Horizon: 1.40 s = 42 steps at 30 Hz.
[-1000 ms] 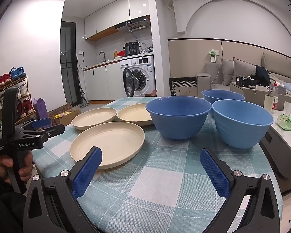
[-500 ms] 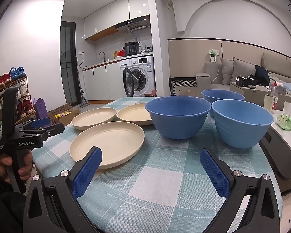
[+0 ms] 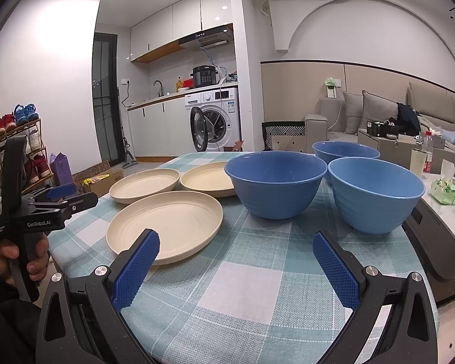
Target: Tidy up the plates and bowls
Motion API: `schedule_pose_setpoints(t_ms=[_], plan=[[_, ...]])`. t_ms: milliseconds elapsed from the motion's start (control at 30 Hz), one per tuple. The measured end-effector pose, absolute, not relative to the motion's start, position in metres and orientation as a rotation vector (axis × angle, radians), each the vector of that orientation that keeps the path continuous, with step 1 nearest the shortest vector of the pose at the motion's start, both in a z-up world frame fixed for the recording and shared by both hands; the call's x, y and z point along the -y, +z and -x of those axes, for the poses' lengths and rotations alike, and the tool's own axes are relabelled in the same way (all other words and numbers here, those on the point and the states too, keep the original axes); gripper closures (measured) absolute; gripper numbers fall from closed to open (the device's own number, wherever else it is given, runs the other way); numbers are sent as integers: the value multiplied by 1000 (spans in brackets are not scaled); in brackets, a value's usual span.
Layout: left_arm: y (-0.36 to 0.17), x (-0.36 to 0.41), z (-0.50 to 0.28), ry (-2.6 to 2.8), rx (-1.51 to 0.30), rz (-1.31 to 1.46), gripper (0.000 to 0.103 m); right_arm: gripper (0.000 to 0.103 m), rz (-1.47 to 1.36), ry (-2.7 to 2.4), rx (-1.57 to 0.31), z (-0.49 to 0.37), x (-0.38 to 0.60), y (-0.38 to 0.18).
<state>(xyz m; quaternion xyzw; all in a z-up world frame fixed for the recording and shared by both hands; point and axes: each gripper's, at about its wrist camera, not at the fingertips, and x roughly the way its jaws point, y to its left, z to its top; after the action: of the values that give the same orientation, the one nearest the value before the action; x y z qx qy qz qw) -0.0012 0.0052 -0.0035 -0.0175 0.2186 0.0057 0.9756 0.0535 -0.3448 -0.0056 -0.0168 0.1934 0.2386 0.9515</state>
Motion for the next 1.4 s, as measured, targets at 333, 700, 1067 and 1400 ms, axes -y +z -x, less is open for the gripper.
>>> schedule_pose_setpoints(t_ms=[333, 700, 1067, 1400], plan=[[0, -12, -3, 15, -443, 55, 0, 0, 45, 474, -400, -59, 347, 2], [14, -18, -1, 14, -424, 38, 0, 0, 43, 483, -403, -69, 350, 22], [39, -28, -9, 37, -407, 32, 0, 0, 48, 505, -408, -83, 348, 48], [72, -33, -24, 48, -355, 29, 0, 0, 57, 528, -410, -105, 344, 100]])
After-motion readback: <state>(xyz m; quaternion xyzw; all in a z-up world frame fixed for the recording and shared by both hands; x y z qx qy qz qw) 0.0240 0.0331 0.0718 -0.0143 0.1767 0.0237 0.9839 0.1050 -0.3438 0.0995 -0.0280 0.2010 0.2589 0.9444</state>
